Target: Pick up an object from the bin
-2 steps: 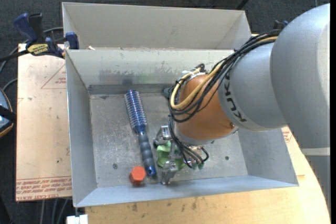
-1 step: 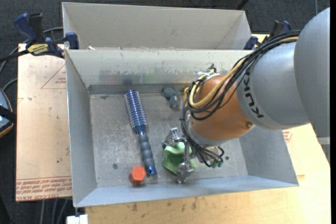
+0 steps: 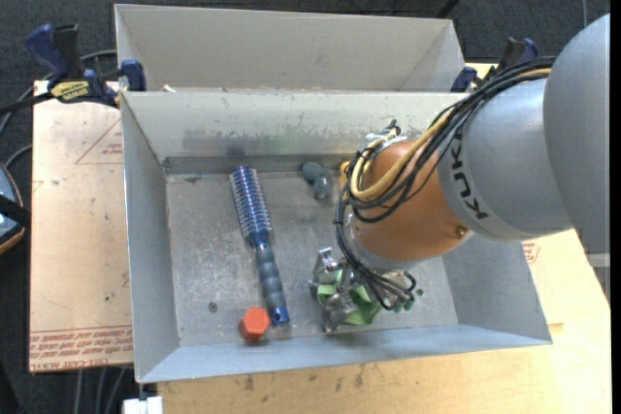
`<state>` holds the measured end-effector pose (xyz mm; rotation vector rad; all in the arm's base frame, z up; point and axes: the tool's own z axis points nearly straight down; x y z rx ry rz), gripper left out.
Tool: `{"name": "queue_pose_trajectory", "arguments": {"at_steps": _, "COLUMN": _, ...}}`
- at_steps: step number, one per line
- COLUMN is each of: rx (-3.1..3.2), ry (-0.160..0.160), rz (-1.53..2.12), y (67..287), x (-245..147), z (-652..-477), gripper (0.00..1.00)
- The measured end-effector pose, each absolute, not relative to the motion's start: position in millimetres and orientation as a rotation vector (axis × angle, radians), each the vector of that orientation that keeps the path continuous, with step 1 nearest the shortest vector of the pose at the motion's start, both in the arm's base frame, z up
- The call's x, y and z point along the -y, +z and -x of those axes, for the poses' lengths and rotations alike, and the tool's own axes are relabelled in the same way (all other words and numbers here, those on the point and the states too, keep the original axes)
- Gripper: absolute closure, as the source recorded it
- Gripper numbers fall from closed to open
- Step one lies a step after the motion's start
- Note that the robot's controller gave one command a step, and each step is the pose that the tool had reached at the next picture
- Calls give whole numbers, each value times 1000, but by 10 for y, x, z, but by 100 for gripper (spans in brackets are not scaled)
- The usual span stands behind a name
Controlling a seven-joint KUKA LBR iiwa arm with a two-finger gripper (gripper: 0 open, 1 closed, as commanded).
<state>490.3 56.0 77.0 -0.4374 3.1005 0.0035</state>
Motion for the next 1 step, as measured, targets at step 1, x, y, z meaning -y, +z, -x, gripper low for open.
{"name": "queue_pose_trajectory", "arguments": {"at_steps": 1, "rx": -3071, "ry": 0, "rz": 602, "y": 2593, "x": -623, "z": -5040, "gripper": 100}}
